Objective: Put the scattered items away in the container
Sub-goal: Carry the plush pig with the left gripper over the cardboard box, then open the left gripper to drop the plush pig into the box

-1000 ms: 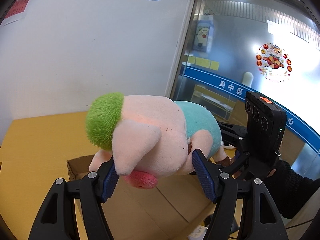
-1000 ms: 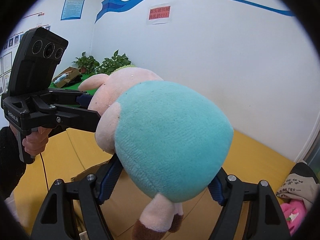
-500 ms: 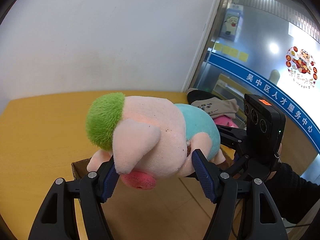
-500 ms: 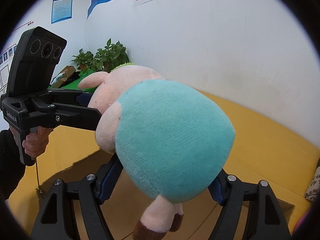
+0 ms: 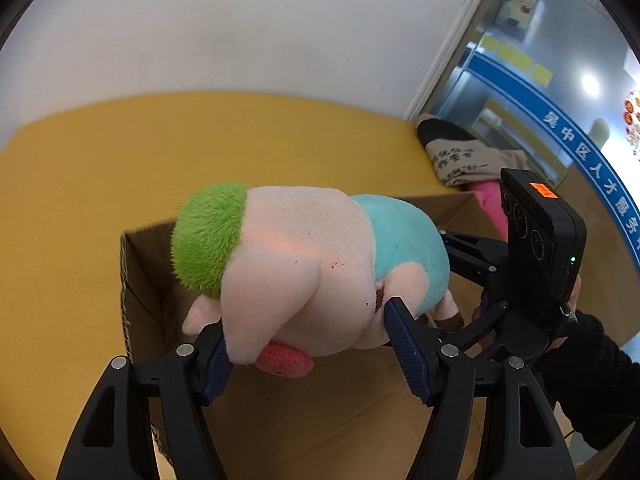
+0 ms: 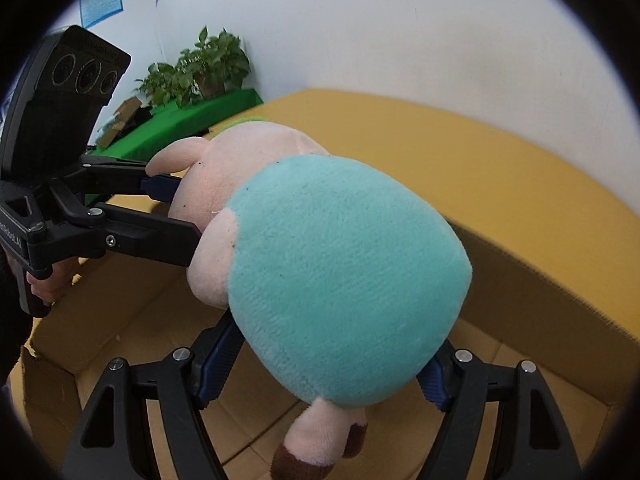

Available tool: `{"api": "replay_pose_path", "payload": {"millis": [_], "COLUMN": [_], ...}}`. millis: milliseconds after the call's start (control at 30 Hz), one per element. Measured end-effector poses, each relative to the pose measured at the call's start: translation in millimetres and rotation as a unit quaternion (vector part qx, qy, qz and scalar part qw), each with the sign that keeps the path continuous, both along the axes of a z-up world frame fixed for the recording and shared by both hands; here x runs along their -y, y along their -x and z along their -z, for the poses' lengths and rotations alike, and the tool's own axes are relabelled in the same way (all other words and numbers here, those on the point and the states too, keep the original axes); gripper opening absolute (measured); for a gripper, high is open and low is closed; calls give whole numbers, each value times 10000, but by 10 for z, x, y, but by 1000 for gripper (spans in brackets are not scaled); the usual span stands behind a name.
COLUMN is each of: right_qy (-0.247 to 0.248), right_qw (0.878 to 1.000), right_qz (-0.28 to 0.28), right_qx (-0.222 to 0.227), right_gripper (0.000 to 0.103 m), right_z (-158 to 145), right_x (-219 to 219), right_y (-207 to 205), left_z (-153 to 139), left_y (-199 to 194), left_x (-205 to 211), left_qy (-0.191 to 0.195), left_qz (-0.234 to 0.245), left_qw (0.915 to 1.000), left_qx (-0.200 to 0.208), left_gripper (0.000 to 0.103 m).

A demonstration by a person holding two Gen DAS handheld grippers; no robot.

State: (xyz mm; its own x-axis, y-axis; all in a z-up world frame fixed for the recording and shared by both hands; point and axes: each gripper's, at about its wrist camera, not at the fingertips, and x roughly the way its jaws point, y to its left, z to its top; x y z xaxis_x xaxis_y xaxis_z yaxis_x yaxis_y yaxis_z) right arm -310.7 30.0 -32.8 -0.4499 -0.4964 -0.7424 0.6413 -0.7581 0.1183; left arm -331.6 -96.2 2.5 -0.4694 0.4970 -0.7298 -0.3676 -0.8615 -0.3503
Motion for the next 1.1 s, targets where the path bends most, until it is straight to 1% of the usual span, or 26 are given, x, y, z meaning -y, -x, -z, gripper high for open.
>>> {"api": "replay_pose_path", "payload": {"millis": [67,133,267,300,367,433,533,633,700,767,833,900,933,1000,1033,1100], "right_qy": [-92,-122,-150,-188,-354,-516,-518,-459,-330,-241,-289,-460,-513,-405,-320,-332], "right_qw": [9998,9997,9994,9993,9989,9981,9973,9957,9951,9941,9910,9851,9817,9781,9764,9707], "right_qz": [44,83,162,192,257,331,488,731,814,852,958,1187,1286,1421,1525,1794], "right_qx": [185,208,281,262,168,29,-162,-348,-447,-631,-890,-1159,-1309,-1465,-1498,-1562], "right_gripper": [85,93,96,96,96,96,96,96,96,96,96,96,96,96,96,96], "right_z": [122,154,188,181,199,89,-159,-433,-658,-916,-1172,-1388,-1463,-1545,-1555,-1510], "right_x": [36,41,-23,-30,-92,-78,-213,-293,-400,-495,-504,-482,-494,-621,-644,-699], "right_y": [-29,-35,-50,-87,-149,-212,-418,-634,-875,-1240,-1669,-2058,-2305,-2767,-2969,-3260], "left_z": [73,57,13,-9,-121,-256,-478,-714,-857,-1027,-1198,-1323,-1381,-1430,-1428,-1394], "left_y": [27,20,-8,-21,-88,-214,-467,-800,-1042,-1354,-1674,-1964,-2169,-2452,-2610,-2803], "left_x": [-14,-28,-29,-38,-80,-37,18,26,13,-25,-81,-122,-142,-198,-252,-351], "left_qy": [48,78,140,189,446,480,357,388,396,389,372,321,278,251,289,364], "left_qz": [-93,-169,-295,-353,-575,-709,-767,-810,-787,-749,-757,-802,-875,-994,-1032,-1106], "left_qw": [9998,9996,9992,9990,9973,9960,9952,9929,9914,9887,9842,9793,9760,9714,9692,9666], "left_qx": [185,214,240,201,-31,-235,-481,-778,-965,-1236,-1558,-1831,-1972,-2144,-2217,-2285], "left_gripper": [74,74,75,75,79,88,92,94,95,97,103,103,103,103,103,103]}}
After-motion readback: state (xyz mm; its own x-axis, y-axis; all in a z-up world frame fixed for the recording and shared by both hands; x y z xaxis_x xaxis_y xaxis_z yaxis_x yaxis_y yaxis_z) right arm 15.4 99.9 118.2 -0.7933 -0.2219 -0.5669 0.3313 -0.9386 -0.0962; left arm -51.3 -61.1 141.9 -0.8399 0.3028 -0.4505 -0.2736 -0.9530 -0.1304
